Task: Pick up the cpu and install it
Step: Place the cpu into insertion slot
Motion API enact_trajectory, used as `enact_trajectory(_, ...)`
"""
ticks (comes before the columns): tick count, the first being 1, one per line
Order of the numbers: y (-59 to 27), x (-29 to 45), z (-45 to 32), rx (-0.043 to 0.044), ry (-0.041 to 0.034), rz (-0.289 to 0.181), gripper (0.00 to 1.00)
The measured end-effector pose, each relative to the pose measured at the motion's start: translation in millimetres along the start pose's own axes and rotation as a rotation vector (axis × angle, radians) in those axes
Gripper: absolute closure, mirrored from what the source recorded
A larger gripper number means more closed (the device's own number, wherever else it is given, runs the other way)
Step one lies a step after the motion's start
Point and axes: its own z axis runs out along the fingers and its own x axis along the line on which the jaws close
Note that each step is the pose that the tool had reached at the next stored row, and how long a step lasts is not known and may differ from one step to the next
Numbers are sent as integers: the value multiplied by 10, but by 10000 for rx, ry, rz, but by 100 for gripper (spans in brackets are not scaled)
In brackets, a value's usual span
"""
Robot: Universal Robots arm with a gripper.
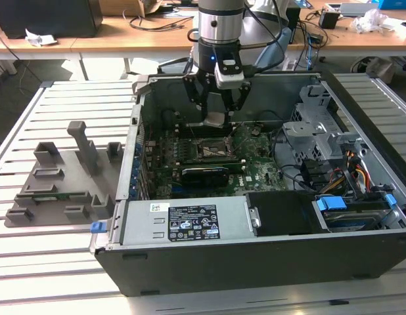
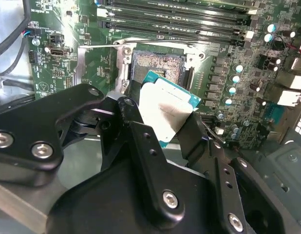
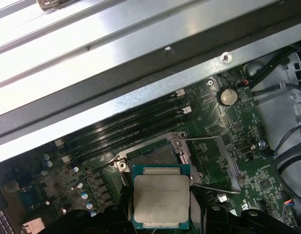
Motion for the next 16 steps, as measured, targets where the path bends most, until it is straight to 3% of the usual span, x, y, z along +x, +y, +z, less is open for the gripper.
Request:
enact_trajectory(11, 1, -2, 1, 65, 88, 1220, 45)
enact_trajectory(16, 2, -5, 1, 114, 96, 1542, 45)
